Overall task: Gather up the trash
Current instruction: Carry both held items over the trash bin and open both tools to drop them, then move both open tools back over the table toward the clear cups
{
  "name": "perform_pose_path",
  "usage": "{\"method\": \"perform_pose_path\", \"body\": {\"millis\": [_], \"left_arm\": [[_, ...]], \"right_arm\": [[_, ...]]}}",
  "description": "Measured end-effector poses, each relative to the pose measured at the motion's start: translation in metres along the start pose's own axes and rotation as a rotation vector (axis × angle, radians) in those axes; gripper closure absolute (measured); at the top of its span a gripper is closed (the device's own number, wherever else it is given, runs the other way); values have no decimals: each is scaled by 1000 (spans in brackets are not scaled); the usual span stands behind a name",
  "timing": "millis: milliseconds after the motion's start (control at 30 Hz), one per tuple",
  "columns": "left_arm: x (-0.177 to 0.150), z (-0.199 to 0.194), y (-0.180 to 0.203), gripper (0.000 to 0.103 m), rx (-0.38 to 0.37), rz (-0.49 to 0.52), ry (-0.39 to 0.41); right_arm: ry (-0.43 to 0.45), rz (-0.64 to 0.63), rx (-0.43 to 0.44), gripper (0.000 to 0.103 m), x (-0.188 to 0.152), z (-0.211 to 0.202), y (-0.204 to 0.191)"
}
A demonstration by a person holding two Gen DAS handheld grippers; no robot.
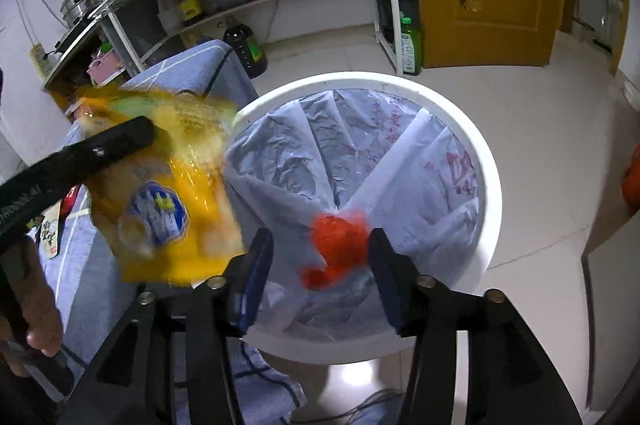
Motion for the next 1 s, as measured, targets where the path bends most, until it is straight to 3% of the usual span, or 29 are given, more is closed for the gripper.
{"method": "perform_pose_path", "body": {"millis": [267,367,433,600,900,1000], "left_arm": [[0,-27,-7,76,6,-22,51],[0,-48,-16,69,15,-23,89],[-1,-63,-22,61,31,-24,115],[-18,-109,-51,61,81,-56,167],[-59,-192,-140,61,274,-150,237],[-77,-214,-174,56,355,-188,246]], "right_arm": [[87,1,-4,51,3,-28,-4],[127,-21,16,51,3,-43,-16],[150,-45,43,51,2,-51,-28],[192,-127,141,51,-2,-66,-74],[170,-349,352,51,-27,-72,-182],[147,-427,402,51,-39,-67,-217]]}}
Point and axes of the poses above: each gripper's, at about its wrist camera, not at the fingertips, and z roughly the way its jaws point, y to its right, x to its top, the point moved 5 cm from there along z, roughly the way its jaws point, and after that the axes turned 1 degree about -y, right-handed, at the moved point
